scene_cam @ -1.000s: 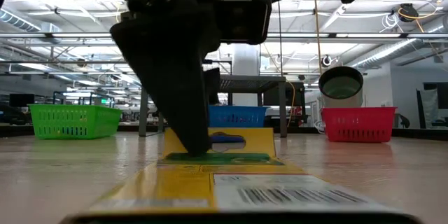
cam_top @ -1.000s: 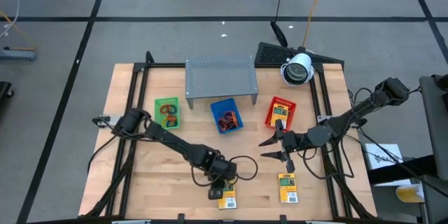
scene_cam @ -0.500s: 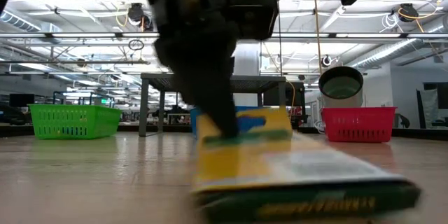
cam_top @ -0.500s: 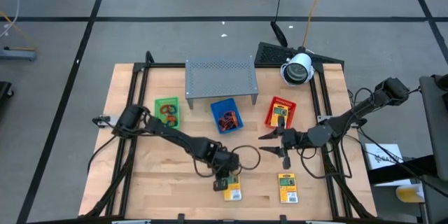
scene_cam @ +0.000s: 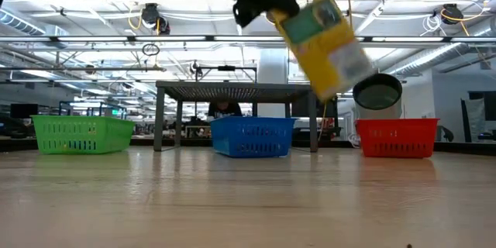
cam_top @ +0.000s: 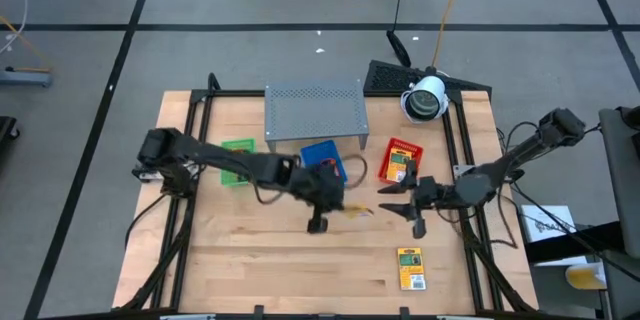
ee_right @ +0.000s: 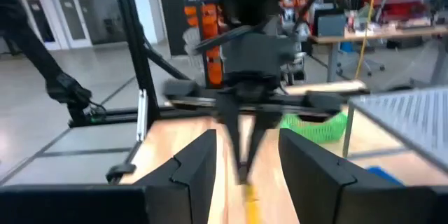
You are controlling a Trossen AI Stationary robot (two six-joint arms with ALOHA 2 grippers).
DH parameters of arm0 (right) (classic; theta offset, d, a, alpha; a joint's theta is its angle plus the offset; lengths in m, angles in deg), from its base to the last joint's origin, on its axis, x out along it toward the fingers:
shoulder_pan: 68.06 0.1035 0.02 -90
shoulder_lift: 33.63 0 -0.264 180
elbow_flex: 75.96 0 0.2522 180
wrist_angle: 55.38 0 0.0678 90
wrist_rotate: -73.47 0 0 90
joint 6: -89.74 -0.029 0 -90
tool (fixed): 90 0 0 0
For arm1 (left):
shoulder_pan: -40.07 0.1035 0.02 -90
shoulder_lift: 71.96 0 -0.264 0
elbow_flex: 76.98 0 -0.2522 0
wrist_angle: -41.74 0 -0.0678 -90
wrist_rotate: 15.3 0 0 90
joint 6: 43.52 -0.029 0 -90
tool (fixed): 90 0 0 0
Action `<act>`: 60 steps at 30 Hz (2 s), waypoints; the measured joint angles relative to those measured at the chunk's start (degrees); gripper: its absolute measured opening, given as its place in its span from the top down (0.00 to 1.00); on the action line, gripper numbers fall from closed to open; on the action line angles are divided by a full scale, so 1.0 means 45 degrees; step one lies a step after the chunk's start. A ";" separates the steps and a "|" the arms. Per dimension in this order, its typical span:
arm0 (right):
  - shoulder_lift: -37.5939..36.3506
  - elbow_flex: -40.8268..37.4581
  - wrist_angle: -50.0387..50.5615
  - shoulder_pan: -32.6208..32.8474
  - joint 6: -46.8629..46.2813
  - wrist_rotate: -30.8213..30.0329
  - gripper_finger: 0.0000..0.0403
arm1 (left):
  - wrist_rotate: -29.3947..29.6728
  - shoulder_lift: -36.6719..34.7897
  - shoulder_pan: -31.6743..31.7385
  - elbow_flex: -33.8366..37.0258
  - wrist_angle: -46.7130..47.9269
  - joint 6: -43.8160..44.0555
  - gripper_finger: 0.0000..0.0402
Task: Pick & Place Office Desk Supplies
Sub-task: Put the crayon pack into the orange bin
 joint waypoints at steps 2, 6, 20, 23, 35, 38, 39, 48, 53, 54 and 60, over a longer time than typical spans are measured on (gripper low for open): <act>-0.0553 0.0000 0.0111 0.0124 0.0358 0.0012 0.64 | -0.0043 -0.0342 0.0487 0.0000 -0.0005 -0.0331 0.99; -0.1586 0.0005 0.0614 0.0578 0.0528 0.0052 0.64 | -0.0021 -0.0638 0.1439 0.0000 -0.0292 -0.0998 0.99; -0.1503 0.0000 0.2485 0.2925 -0.0018 0.0487 0.64 | -0.0483 -0.0434 0.2863 -0.1794 -0.1207 -0.3103 1.00; -0.1189 0.0000 0.2527 0.3135 -0.0108 0.1345 0.64 | -0.0483 -0.0434 0.2945 -0.2383 -0.1182 -0.3361 1.00; -0.1265 0.0000 0.2460 0.3293 -0.0643 0.1779 0.64 | -0.0467 0.2471 0.3037 -0.6640 0.2077 -0.3915 1.00; -0.1260 0.0000 0.2440 0.3297 -0.0734 0.1463 0.64 | -0.0483 0.3390 0.3062 -0.7927 0.3184 -0.3963 1.00; -0.1260 0.0000 0.2412 0.3298 -0.0760 0.1096 0.64 | -0.0479 0.3538 0.3073 -0.8219 0.3531 -0.3963 1.00; -0.1640 0.0000 0.2588 0.3758 0.0337 -0.5678 0.64 | -0.0002 0.3320 0.2945 -0.8709 0.5613 -0.3798 1.00; -0.1523 0.0000 0.3058 0.3517 -0.0053 -0.6583 0.64 | 0.0153 0.3345 0.2546 -0.8726 0.5284 -0.3845 1.00; -0.1483 0.0000 0.3130 0.3399 -0.0159 -0.6593 0.64 | 0.0155 0.3350 0.2461 -0.8723 0.5194 -0.3874 1.00; -0.1183 0.0000 0.3291 0.2675 -0.0576 -0.6602 0.64 | 0.0287 0.3332 0.1963 -0.8723 0.4947 -0.3889 0.99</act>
